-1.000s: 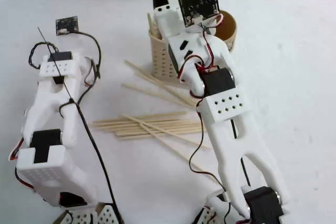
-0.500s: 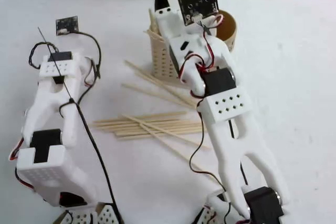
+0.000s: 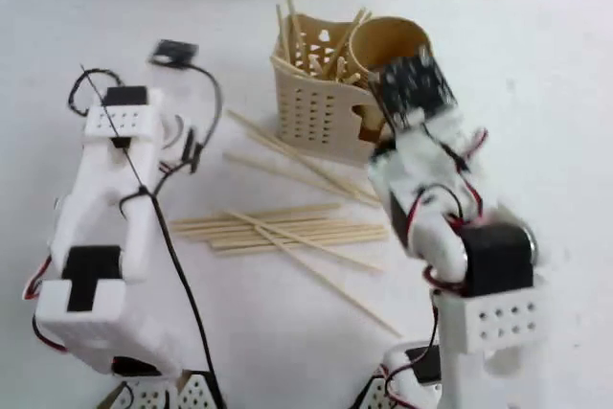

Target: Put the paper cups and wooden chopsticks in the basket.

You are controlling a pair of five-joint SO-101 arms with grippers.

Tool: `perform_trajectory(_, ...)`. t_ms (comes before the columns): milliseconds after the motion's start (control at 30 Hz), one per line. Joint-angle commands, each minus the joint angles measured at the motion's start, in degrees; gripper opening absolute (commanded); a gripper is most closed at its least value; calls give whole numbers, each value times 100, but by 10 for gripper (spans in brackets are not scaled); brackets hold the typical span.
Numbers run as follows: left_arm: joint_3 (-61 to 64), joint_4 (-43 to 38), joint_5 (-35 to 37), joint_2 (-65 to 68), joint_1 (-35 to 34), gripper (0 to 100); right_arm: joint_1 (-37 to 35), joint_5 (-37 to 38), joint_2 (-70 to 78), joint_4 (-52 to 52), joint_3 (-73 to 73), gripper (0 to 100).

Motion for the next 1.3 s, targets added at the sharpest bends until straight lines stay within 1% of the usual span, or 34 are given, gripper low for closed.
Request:
perform_trajectory(0, -18, 677, -1152, -927, 769, 147, 787, 730, -804, 356, 1134, 17)
perform_trajectory(133, 571, 1143, -2365, -1868, 1534, 150, 1736, 1442, -1490, -215, 2866, 17)
perform_trajectory(200, 958, 1196, -2840, -2264, 1895, 151, 1991, 1732, -1666, -400, 3587, 17)
perform_trajectory(267, 1407, 1073, -3288, -2501, 2132, 159, 2105, 1996, -1710, -479, 4176, 17)
perform_trajectory(367, 1969, 554, -3771, -2545, 2220, 229, 2343, 2163, -1710, -787, 4747, 17)
perform_trajectory(433, 2382, -35, -3965, -2554, 2246, 261, 2571, 2145, -1727, -998, 4958, 17)
perform_trajectory(500, 2743, -615, -4132, -2554, 2290, 264, 2730, 2145, -1710, -1095, 5152, 17)
perform_trajectory(600, 3244, -1178, -4448, -2545, 2563, 268, 3037, 2136, -1701, -1402, 5486, 17)
perform_trajectory(733, 3631, -1855, -4431, -2545, 2941, 268, 3108, 2136, -1719, -1912, 6127, 17)
perform_trajectory(867, 3666, -2189, -4431, -2536, 2993, 268, 3152, 2136, -1754, -2369, 6629, 17)
perform_trajectory(933, 3622, -2233, -4431, -2536, 3002, 268, 3160, 2136, -1754, -2404, 6664, 17)
perform_trajectory(1067, 3569, -2268, -4431, -2527, 3301, 268, 3301, 2136, -1754, -2422, 6664, 17)
perform_trajectory(1133, 3587, -2514, -4422, -2457, 3424, 268, 3363, 2136, -1754, -2422, 6664, 17)
perform_trajectory(1267, 3305, -2892, -4299, -1692, 3424, 268, 3363, 2136, -1754, -2422, 6673, 17)
